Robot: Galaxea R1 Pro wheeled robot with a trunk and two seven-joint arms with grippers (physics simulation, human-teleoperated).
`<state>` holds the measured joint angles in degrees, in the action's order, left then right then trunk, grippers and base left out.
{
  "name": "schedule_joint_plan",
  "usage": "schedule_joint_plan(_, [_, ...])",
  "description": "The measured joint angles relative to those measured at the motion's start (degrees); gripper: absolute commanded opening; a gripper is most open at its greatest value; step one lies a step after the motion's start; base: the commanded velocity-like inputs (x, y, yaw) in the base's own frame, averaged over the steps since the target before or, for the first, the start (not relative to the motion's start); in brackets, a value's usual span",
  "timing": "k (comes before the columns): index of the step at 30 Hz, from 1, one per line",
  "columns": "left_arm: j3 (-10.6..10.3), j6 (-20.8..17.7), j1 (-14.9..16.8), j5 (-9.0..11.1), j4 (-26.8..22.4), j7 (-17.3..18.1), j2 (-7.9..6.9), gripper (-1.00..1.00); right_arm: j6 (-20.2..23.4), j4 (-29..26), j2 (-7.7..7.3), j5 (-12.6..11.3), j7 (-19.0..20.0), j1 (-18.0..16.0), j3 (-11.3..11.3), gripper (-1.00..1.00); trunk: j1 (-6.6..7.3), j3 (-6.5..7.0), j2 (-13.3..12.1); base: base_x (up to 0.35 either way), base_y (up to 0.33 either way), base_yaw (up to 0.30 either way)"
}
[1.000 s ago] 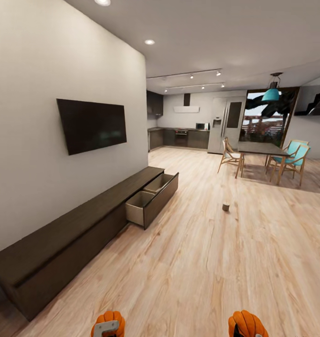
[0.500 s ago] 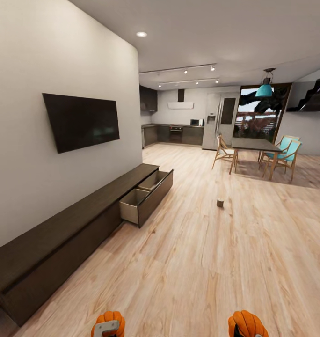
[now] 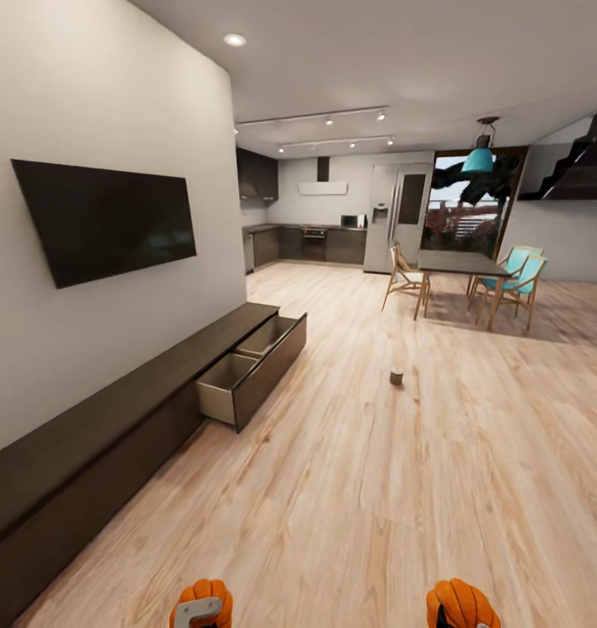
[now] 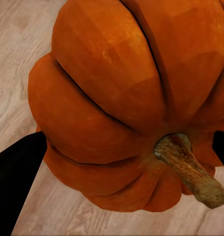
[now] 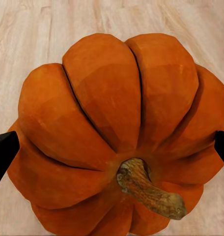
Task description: Place each of the two pumpkins and all three candles from the living room inside a cabinet in the living room (use any cabinet), then make sure every cabinet is closed, and position the cauldron so it is next to a table in the living room.
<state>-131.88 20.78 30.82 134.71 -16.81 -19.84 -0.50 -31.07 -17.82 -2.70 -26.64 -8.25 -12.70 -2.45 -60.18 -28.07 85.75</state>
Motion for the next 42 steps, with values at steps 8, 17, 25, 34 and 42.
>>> schedule_joint_plan(8, [0.04, 0.01, 0.00, 0.00, -0.01, -0.08, 0.00, -1.00, 0.04, 0.09, 0.07, -0.07, 0.04, 0.00, -0.02, -1.00, 0.00, -0.73, 0.00, 0.300, -0.177, -0.073])
schedule_joint_plan(17, [0.01, -0.03, 0.00, -0.01, 0.03, 0.00, 0.00, -1.00, -0.04, 0.17, 0.09, 0.01, 0.10, -0.01, -0.14, -1.00, 1.75, 0.39, -3.19, 0.300, -0.181, -0.003])
schedule_joint_plan(25, [0.01, -0.09, 0.00, 0.00, 0.05, 0.02, 0.00, -1.00, 0.03, 0.42, 0.09, 0.10, 0.17, -0.01, -0.29, -1.00, 3.51, 1.83, -6.40, 0.300, -0.183, 0.000])
schedule_joint_plan(34, [0.04, -0.19, 0.00, 0.00, 0.07, 0.02, -0.04, -1.00, -0.04, 0.36, 0.09, 0.09, 0.14, -0.01, -0.29, -1.00, 5.49, 3.44, -10.01, 0.300, -0.183, 0.000])
schedule_joint_plan(42, [0.02, -0.19, 0.00, -0.01, 0.08, 0.02, -0.02, -1.00, -0.04, 0.35, 0.25, 0.02, 0.19, -0.01, -0.37, -1.00, 7.24, 4.88, -13.22, 0.300, -0.183, 0.000])
